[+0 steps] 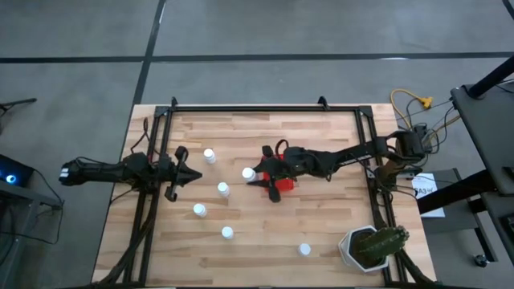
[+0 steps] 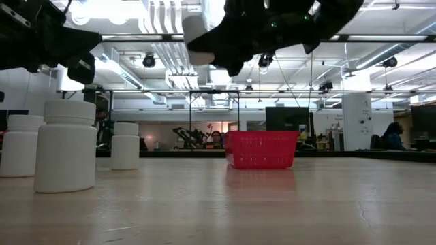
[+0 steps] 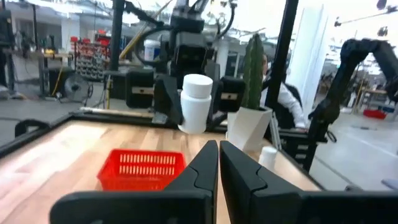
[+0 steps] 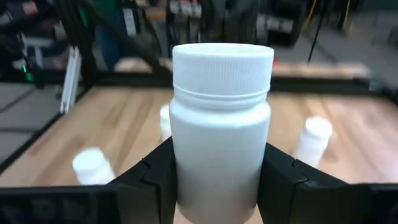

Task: Pick and place pill bottles into a basket
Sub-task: Put the middle right white medicine bottle into the red bin

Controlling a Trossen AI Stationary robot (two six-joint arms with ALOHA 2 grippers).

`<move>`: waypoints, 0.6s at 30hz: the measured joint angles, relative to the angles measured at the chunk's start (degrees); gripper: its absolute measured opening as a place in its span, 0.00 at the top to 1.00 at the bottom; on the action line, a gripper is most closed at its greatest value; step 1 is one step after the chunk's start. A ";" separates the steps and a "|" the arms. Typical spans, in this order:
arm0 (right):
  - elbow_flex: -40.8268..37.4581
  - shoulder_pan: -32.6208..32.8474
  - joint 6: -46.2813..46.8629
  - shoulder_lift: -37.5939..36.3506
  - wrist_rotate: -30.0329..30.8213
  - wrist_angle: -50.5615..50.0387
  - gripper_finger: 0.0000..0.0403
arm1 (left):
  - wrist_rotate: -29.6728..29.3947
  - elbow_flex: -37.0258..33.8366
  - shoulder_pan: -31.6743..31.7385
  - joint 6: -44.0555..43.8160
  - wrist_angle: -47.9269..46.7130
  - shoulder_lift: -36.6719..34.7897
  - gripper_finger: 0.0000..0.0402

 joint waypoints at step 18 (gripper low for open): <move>12.93 1.31 2.80 1.62 -1.64 -31.99 0.64 | -0.06 2.89 0.02 2.06 7.10 17.97 0.47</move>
